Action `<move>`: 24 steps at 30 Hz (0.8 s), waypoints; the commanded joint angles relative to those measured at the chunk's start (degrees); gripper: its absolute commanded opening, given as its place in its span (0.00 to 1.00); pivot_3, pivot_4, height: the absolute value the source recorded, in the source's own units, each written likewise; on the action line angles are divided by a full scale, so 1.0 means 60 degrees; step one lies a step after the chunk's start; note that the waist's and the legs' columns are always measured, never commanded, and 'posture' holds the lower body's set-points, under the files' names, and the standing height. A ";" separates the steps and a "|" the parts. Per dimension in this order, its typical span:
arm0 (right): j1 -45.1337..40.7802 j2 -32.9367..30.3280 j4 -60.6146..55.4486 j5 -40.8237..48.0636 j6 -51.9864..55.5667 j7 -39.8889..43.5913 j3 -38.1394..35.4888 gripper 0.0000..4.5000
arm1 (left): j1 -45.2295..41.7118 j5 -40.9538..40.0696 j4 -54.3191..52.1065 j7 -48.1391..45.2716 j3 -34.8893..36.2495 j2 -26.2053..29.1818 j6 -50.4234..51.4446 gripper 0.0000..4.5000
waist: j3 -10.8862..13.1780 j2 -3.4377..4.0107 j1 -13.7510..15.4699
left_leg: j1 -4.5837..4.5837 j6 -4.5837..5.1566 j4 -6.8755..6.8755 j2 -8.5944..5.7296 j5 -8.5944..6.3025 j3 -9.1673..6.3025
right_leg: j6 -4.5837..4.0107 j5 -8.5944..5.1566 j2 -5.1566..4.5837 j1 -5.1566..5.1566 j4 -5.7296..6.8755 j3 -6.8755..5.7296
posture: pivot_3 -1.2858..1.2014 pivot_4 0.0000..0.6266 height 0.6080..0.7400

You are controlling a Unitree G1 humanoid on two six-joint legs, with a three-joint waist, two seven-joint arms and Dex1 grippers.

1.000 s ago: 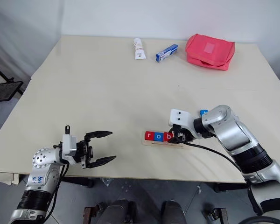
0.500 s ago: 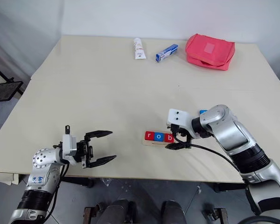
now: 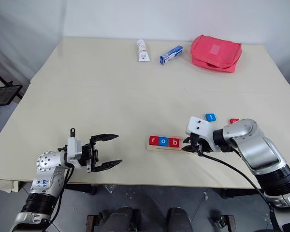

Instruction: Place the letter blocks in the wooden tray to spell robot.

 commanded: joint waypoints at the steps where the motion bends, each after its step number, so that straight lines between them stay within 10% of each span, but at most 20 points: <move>1: -0.0036 0.0081 0.0244 -0.0016 -0.0333 -0.0131 -0.0115 0.00 | 0.0018 -0.0009 -0.0138 -0.0032 0.0029 0.0004 -0.0125 1.00 | 0.0000 0.0000 0.0002 | 0.0000 0.0000 0.0000 0.0000 0.0000 0.0000 | 0.0000 0.0000 0.0000 0.0000 0.0000 0.0000 | 0.52 0.24 1.00; 24: -0.0074 0.0747 0.0489 -0.0085 -0.0318 -0.0922 -0.0048 0.00 | 0.0068 0.0002 -0.0208 -0.0078 0.0002 0.0068 -0.0122 1.00 | 0.0000 0.0000 0.0001 | 0.0002 0.0000 0.0000 -0.0001 0.0000 -0.0002 | 0.0000 0.0000 0.0001 0.0002 0.0001 -0.0002 | 0.52 0.24 1.00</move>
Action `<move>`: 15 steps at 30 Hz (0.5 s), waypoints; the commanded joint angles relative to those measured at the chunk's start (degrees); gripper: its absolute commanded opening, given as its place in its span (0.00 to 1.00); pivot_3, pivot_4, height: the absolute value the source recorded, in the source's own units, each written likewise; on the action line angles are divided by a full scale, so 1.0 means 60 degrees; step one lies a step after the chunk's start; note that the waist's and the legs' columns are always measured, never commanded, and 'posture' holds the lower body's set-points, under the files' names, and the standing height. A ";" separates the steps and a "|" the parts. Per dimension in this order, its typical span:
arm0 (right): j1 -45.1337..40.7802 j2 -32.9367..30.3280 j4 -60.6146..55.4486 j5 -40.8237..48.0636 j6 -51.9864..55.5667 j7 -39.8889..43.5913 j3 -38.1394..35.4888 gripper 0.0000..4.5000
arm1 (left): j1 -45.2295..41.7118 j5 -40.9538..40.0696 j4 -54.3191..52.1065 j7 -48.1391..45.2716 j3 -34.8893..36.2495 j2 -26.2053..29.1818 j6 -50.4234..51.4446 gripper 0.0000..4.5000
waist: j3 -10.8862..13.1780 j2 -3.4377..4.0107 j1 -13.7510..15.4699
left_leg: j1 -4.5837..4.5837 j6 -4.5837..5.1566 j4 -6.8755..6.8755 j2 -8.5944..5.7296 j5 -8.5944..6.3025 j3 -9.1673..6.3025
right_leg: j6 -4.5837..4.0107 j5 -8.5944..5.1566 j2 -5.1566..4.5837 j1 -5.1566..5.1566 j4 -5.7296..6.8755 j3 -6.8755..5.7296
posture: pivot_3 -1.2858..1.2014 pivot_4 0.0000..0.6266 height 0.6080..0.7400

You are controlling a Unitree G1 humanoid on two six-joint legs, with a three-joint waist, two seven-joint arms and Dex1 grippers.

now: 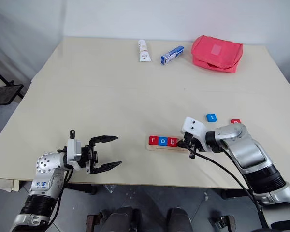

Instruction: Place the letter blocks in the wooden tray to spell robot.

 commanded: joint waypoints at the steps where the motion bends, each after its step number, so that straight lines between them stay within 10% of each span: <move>1: 0.0149 -0.0344 -0.0355 -0.0122 0.0094 -0.0244 -0.0360 0.00 | -0.0124 0.0004 -0.0107 -0.0121 -0.0020 0.0023 -0.0137 1.00 | 0.0000 0.0000 0.0001 | 0.0000 0.0000 0.0000 0.0000 0.0000 0.0000 | 0.0000 0.0000 0.0000 0.0000 0.0001 0.0000 | 0.52 0.24 1.00; 7: 0.0939 -0.0933 -0.1388 0.0414 0.0450 -0.0380 -0.1395 0.04 | -0.0307 -0.0018 0.0216 -0.0418 -0.0094 -0.0008 -0.0185 1.00 | 0.0000 0.0000 0.0052 | -0.0005 0.0002 0.0000 -0.0005 -0.0001 -0.0007 | 0.0000 0.0000 -0.0004 0.0001 0.0000 0.0000 | 0.52 0.24 1.00; 15: 0.3228 -0.0875 -0.2643 0.1040 0.1316 -0.1830 -0.4642 0.56 | -0.0979 -0.0026 0.1191 -0.0916 -0.0142 -0.0109 -0.0399 1.00 | 0.0001 -0.0001 0.0215 | -0.0002 0.0002 -0.0002 -0.0005 -0.0001 -0.0003 | 0.0000 0.0000 -0.0002 0.0005 -0.0002 -0.0009 | 0.52 0.24 1.00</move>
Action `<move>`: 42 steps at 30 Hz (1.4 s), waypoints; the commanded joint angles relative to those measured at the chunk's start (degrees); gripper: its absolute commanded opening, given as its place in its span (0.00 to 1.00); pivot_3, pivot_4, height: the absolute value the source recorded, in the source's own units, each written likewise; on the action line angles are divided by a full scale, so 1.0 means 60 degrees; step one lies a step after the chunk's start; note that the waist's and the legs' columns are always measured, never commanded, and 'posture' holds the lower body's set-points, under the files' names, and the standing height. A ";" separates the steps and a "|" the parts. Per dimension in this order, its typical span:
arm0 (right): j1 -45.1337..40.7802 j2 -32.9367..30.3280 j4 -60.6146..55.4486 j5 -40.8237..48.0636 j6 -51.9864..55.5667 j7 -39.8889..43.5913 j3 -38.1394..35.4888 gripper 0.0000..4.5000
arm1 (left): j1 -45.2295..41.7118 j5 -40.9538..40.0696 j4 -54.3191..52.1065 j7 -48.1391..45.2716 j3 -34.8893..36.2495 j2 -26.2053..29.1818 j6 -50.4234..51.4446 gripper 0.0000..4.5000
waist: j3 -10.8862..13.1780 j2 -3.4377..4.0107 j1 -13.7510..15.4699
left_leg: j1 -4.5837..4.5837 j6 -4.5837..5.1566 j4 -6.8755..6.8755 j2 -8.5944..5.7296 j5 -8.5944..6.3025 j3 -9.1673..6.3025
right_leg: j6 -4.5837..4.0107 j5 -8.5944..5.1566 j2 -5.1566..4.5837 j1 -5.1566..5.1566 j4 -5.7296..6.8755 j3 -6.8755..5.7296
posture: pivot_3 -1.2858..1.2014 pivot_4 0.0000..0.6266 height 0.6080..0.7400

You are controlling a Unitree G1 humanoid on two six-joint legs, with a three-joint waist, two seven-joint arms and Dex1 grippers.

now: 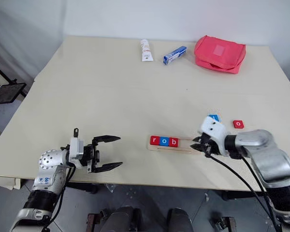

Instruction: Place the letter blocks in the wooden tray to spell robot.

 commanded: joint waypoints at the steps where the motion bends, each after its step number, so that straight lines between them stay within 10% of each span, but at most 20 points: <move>1: 0.0814 0.0227 -0.0543 0.0235 0.0218 -0.0775 -0.1616 0.63 | -0.0188 -0.0019 0.0222 -0.0215 0.0055 -0.0055 -0.0225 1.00 | 0.0000 0.0000 0.0050 | 0.0000 0.0000 0.0000 0.0000 0.0000 0.0000 | 0.0000 0.0000 0.0000 -0.0001 0.0000 0.0000 | 0.52 0.24 1.00; 6: 0.1839 0.1482 -0.0341 0.0893 0.0069 -0.1767 -0.3853 0.99 | -0.0433 0.0000 0.0535 -0.0406 -0.0015 -0.0188 -0.0281 1.00 | -0.0001 0.0001 0.0080 | 0.0000 0.0000 -0.0002 -0.0002 0.0000 0.0007 | 0.0000 0.0000 0.0001 -0.0002 0.0001 0.0002 | 0.52 0.24 1.00; 42: 0.2840 0.1347 0.1175 0.1610 -0.1652 -0.2321 -0.4772 1.00 | -0.0127 -0.0072 0.0232 -0.0484 0.0146 -0.0126 -0.0164 1.00 | -0.0003 0.0005 0.0053 | 0.0015 0.0001 -0.0005 0.0001 0.0000 0.0029 | 0.0000 0.0000 0.0004 0.0002 0.0001 0.0021 | 0.52 0.24 1.00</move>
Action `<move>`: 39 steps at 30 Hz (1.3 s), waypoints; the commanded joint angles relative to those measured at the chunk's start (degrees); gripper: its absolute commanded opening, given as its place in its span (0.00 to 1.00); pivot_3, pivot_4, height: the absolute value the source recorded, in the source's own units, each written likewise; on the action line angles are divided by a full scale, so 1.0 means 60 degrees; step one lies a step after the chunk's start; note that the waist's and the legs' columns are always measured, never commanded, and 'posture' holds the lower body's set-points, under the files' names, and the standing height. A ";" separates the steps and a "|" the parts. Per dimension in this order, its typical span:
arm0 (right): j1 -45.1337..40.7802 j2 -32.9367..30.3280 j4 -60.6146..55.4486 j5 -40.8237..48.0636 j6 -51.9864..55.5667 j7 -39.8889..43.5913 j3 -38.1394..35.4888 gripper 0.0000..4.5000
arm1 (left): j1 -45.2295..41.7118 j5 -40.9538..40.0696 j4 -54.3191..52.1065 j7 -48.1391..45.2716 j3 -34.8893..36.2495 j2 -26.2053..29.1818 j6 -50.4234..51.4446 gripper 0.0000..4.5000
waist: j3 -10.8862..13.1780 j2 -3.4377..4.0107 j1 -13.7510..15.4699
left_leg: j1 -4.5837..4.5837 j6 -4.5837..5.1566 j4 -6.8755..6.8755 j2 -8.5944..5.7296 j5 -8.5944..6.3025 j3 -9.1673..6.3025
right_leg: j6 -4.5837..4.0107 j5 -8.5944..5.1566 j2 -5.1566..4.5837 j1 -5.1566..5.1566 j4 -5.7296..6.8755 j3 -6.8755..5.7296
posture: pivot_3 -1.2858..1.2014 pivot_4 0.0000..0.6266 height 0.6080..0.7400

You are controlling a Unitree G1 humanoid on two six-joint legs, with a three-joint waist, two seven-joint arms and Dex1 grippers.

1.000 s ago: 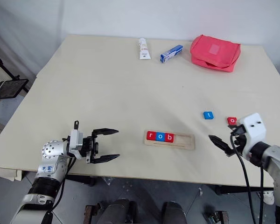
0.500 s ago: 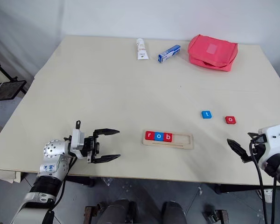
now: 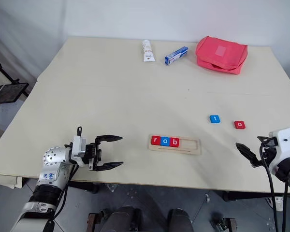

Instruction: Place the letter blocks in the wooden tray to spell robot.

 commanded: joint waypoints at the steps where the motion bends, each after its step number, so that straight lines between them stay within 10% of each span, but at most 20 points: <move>1: -0.0270 -0.0251 -0.0287 0.0191 0.0051 -0.0157 -0.0082 1.00 | 0.0143 -0.0109 -0.0335 0.0037 0.0134 0.0066 0.0022 1.00 | 0.0000 0.0000 -0.0001 | 0.0000 0.0000 0.0000 0.0000 0.0000 0.0000 | 0.0000 0.0000 0.0000 0.0000 0.0000 0.0000 | 0.52 0.24 1.00; 19: -0.5159 -0.0230 0.6154 -0.1493 -0.1180 -0.1376 0.2435 1.00 | 0.0600 -0.0130 -0.1104 0.0302 0.0139 0.0068 0.0224 1.00 | 0.0000 0.0003 -0.0136 | -0.0003 0.0006 -0.0011 0.0001 0.0010 0.0012 | 0.0000 0.0000 -0.0007 -0.0011 0.0006 -0.0009 | 0.52 0.24 1.00; 39: -0.5540 0.0472 0.7620 -0.1573 -0.1618 -0.1839 0.2723 1.00 | 0.1006 -0.0133 -0.1652 0.0622 0.0169 0.0222 0.0353 1.00 | -0.0003 0.0000 -0.0272 | 0.0011 0.0004 -0.0002 0.0011 0.0011 0.0014 | 0.0000 0.0000 -0.0002 0.0007 0.0005 0.0002 | 0.52 0.24 1.00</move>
